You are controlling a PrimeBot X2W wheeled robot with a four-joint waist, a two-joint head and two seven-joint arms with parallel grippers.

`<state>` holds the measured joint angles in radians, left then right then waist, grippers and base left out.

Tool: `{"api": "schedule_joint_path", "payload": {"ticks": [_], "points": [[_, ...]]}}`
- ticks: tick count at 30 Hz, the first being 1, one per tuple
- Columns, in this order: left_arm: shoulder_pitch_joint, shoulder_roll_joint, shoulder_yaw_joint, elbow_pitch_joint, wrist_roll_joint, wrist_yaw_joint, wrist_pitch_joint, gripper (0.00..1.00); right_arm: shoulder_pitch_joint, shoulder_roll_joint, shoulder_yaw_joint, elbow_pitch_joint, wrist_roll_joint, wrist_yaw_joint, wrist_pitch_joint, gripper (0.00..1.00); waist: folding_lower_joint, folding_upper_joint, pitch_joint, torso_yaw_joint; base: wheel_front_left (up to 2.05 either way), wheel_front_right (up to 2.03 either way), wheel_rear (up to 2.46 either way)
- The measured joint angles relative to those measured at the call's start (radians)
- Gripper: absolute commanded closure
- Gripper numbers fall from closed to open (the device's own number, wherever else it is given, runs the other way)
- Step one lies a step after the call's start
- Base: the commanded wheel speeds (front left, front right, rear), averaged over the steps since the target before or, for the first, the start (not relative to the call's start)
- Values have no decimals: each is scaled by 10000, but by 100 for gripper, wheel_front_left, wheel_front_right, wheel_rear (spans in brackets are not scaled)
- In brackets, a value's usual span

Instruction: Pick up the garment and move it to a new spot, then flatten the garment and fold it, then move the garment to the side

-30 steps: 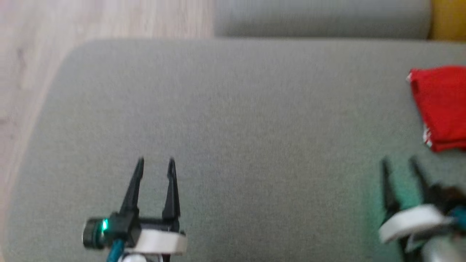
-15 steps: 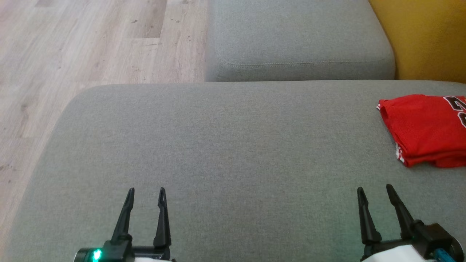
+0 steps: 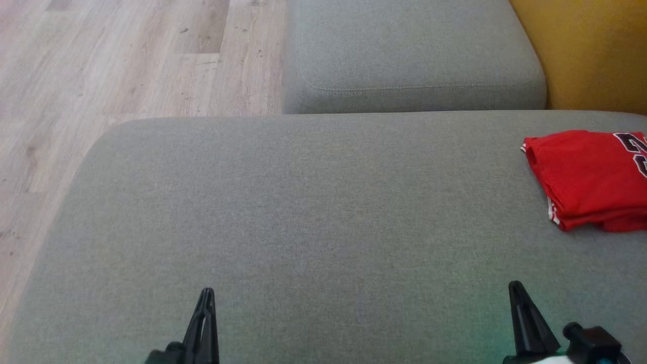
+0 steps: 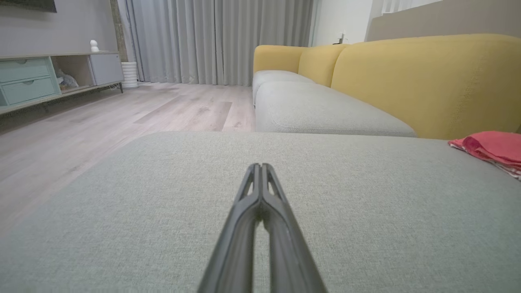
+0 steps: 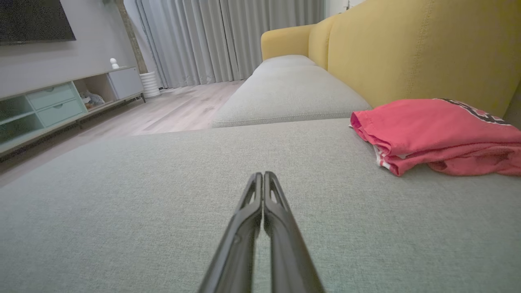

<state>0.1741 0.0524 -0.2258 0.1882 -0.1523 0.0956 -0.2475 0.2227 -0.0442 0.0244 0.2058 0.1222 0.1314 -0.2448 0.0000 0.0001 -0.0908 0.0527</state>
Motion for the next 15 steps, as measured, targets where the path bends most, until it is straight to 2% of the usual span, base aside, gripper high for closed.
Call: {"api": "schedule_joint_path", "payload": {"ticks": [15], "points": [[-120, 46, 102, 71, -1906, -268, 291, 100, -112, -4, -46, 40, 1893, 0, 393, 100, 0, 0, 117, -64, 0, 0, 0]]}}
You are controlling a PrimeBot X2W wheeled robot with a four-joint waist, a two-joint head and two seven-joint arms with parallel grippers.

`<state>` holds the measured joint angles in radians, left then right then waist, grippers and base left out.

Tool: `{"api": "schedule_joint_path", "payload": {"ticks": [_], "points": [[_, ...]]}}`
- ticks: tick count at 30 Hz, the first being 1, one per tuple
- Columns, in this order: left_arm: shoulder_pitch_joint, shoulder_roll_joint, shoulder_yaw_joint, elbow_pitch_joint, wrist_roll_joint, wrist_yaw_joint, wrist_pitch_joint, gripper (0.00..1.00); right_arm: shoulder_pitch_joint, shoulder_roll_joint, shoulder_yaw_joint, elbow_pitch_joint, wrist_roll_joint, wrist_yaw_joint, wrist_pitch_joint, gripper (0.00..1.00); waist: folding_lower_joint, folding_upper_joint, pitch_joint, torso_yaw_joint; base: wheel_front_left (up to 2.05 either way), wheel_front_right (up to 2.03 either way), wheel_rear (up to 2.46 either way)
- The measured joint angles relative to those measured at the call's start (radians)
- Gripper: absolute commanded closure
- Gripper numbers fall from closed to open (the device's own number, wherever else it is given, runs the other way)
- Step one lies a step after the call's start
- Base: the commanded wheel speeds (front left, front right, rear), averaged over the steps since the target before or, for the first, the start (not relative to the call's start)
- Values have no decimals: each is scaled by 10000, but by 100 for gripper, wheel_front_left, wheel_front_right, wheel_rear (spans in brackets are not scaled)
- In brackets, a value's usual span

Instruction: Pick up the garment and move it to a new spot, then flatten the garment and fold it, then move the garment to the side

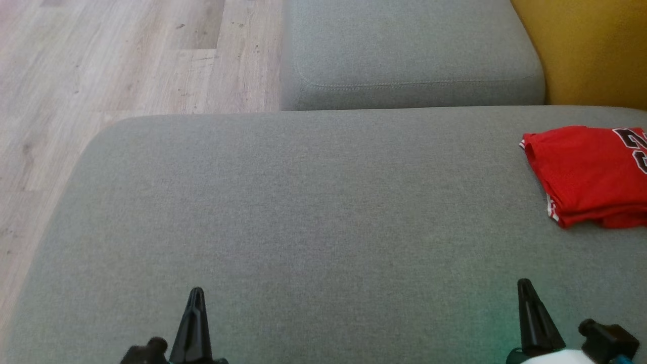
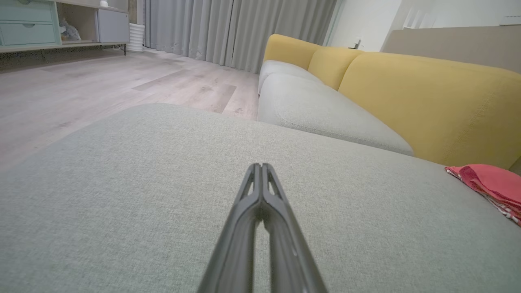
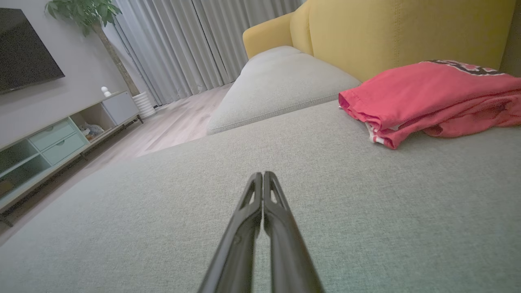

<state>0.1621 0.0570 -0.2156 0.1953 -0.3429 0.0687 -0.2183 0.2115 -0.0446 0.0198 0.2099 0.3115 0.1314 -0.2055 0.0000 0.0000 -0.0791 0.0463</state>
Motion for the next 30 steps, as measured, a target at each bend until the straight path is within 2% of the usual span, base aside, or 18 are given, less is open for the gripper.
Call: {"api": "schedule_joint_path", "payload": {"ticks": [30], "points": [[-582, 65, 569, 226, -3584, -516, 702, 100, -797, -10, -284, 146, 3597, 0, 742, 100, 0, 0, 223, -125, 0, 0, 0]]}}
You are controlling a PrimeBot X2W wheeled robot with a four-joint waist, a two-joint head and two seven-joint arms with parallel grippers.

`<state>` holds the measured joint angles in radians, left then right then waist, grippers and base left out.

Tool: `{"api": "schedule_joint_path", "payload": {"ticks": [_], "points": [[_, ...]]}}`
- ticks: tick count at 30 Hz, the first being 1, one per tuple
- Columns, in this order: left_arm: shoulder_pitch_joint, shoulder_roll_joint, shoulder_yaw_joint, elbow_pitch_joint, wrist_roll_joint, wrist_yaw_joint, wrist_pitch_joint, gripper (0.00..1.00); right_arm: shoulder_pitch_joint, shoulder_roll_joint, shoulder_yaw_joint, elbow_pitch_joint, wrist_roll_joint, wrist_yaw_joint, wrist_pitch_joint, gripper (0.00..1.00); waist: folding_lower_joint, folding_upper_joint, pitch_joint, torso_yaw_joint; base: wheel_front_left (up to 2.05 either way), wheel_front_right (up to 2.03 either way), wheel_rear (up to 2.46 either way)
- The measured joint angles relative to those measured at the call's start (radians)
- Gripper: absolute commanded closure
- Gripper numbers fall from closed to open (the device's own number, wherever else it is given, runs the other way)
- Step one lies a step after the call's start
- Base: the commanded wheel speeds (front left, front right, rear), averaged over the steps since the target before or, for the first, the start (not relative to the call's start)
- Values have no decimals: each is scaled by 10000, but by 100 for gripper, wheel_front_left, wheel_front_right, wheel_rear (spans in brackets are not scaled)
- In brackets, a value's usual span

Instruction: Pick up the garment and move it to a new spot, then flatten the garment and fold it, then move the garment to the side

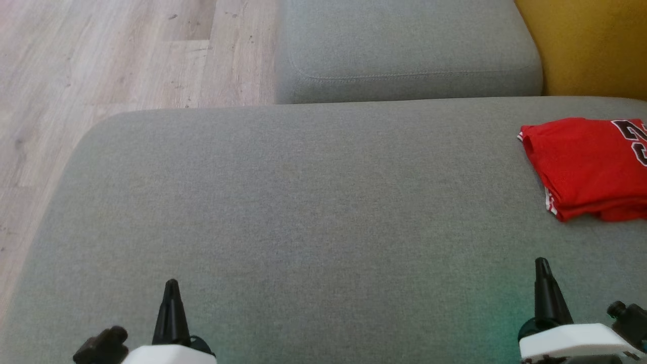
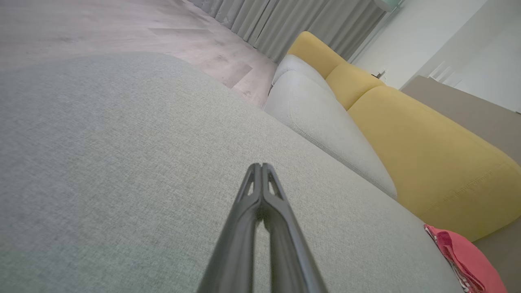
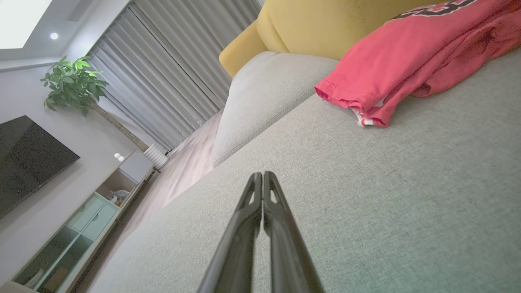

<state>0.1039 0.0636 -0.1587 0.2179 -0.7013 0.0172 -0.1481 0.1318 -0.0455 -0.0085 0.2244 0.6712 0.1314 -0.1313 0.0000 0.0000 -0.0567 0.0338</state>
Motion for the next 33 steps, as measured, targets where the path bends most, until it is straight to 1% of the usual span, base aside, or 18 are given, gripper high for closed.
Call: {"api": "schedule_joint_path", "payload": {"ticks": [28, 30, 33], "points": [[-524, 46, 656, 199, -3519, -531, 838, 100, -610, -10, -345, 203, 3555, 0, 796, 100, 0, 0, 225, -127, 0, 0, 0], [-642, 46, 725, 222, -4000, -616, 945, 100, -778, -13, -378, 215, 4038, 0, 894, 100, 0, 0, 255, -145, 0, 0, 0], [-648, 44, 876, 245, -4362, -627, 1039, 100, -814, -13, -410, 219, 4405, 0, 988, 100, 0, 0, 279, -158, 0, 0, 0]]}}
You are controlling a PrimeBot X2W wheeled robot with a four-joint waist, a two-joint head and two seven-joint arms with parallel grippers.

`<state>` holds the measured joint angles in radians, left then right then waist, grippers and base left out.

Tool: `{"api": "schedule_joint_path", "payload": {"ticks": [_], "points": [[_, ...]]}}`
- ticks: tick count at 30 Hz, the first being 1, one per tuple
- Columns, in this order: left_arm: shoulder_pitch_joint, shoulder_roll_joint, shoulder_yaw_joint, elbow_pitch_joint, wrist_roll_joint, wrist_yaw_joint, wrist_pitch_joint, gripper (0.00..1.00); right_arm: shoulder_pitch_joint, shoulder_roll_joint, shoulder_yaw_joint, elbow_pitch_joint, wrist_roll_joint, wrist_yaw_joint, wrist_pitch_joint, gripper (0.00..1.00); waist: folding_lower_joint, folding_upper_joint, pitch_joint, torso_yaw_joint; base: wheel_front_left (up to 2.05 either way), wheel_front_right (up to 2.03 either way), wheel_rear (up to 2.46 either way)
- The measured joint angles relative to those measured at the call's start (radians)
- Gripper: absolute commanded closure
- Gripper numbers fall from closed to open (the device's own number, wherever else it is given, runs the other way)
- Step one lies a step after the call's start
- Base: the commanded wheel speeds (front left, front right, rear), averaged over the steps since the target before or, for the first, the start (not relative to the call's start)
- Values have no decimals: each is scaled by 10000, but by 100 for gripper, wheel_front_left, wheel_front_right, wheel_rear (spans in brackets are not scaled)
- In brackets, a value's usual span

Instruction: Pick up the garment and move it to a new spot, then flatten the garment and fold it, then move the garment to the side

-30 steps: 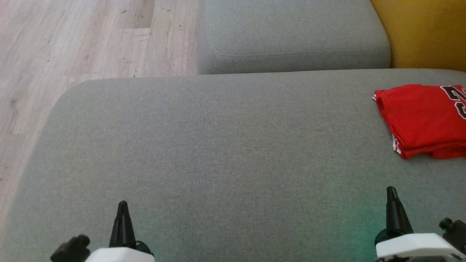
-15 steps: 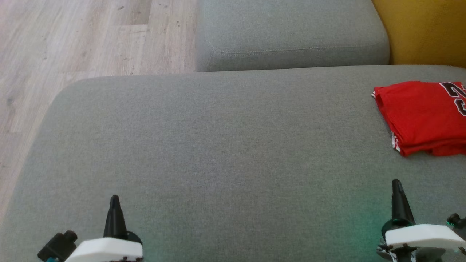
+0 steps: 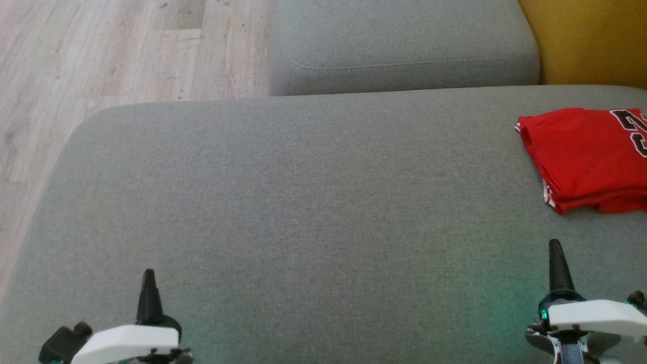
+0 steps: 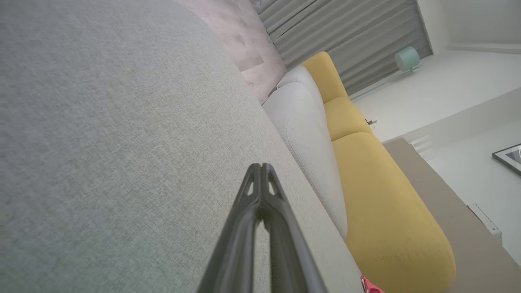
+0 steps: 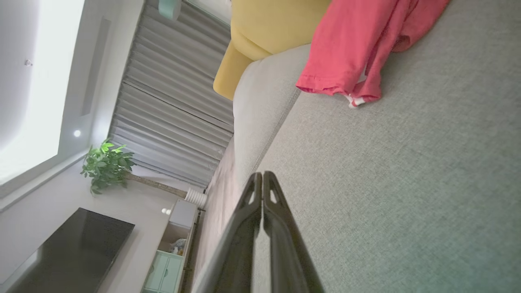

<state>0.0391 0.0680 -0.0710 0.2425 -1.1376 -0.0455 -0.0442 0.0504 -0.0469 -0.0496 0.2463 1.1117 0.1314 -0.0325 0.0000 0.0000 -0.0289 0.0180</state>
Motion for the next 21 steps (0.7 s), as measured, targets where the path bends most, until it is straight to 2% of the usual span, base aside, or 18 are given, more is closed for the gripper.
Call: {"api": "schedule_joint_path", "payload": {"ticks": [21], "points": [[-445, -2, 437, 115, -2368, -374, 535, 100, -418, -2, -272, 146, 2416, 0, 566, 100, 0, 0, 155, -87, 0, 0, 0]]}}
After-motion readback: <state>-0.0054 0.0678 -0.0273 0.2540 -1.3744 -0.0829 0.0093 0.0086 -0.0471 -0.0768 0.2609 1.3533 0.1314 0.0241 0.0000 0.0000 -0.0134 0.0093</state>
